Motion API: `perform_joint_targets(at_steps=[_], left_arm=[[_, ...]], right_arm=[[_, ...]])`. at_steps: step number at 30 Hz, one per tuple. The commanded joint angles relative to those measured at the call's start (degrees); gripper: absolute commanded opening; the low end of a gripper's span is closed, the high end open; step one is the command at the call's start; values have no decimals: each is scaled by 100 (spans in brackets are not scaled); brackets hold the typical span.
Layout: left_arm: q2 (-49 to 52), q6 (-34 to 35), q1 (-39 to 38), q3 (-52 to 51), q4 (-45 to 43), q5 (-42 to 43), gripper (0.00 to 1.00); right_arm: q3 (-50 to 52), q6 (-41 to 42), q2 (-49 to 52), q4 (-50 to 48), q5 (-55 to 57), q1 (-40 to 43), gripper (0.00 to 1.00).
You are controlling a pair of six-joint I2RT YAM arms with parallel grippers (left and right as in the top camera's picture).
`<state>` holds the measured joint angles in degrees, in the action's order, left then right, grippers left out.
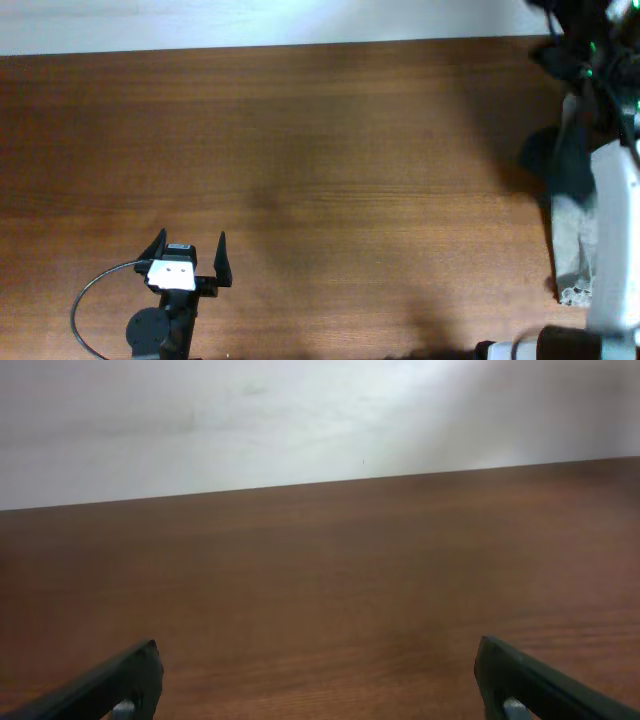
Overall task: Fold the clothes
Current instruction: 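Lift the black shorts with the right gripper and drop them mid-table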
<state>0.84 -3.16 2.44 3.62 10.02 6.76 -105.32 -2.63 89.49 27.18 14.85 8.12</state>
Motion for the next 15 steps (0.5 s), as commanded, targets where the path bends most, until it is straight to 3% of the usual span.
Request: perform_joint_targets(at_steps=[1, 8, 15], left_arm=[[-39, 79, 33, -52, -11, -42, 99], [-39, 79, 33, -52, -11, -42, 99], [-39, 79, 33, -52, -11, -44, 99]], right_arm=[[-898, -120, -256, 120, -72, -955, 4], [-1137, 643, -85, -103, -120, -2813, 4], [-1137, 1220, 555, -485, -457, -3604, 4]])
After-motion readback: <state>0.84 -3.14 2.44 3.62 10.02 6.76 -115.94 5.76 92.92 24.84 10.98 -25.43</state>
